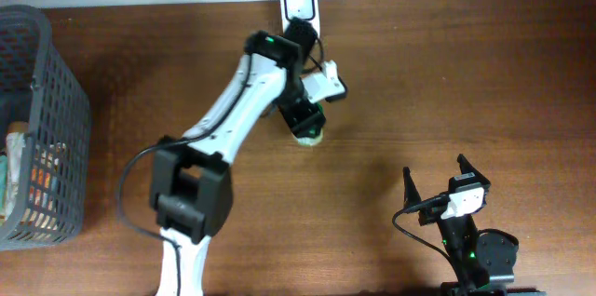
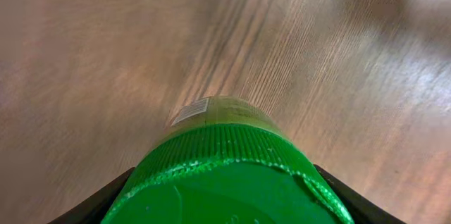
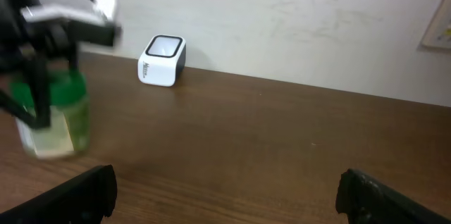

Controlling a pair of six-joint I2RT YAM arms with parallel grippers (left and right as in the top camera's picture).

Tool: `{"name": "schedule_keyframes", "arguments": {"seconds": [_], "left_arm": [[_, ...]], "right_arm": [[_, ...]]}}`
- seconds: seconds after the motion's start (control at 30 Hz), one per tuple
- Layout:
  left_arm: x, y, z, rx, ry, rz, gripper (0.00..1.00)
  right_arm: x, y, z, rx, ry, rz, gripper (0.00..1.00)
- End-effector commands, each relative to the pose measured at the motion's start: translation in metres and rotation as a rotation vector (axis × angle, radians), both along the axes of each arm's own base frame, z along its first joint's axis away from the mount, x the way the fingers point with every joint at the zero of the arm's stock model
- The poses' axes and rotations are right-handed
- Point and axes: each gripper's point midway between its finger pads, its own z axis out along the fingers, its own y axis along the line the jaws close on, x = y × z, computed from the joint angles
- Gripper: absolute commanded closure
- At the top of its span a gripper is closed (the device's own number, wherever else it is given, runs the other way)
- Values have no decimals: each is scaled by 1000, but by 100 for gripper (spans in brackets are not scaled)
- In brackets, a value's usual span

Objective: Scan the item barcode
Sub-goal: 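Carry the jar to the scanner and hold it under the scanner, then lower the jar onto the table and release it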

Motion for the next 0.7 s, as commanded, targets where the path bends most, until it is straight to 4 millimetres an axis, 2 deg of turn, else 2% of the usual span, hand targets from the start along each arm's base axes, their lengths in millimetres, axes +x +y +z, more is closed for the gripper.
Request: {"name": "schedule_keyframes", "arguments": {"seconds": [0.0,0.1,0.3,0.43,0.5,0.57,0.63,0.67], "left_arm": [[-4,-19,-22,-28,4,-126,29],[1,-31,-35,-47,-45,-233,28],[5,-53,-36,-88,-177,-489,24],[1,-54,-37,-87,-182,-542,18],[1,-54,-36,-89,-186,-545,1],[3,-56,-32,-92,-196,-537,1],[11,-61,-14,-107,-221,-469,1],[17,-64,3,-122,-245,-416,1]], "right_arm": [[0,0,-3,7,4,-1,2],[0,0,-3,7,4,-1,2],[0,0,-3,7,4,-1,2],[0,0,-3,7,4,-1,2],[0,0,-3,7,4,-1,2],[0,0,-3,7,4,-1,2],[0,0,-3,7,4,-1,2],[0,0,-3,7,4,-1,2]]}}
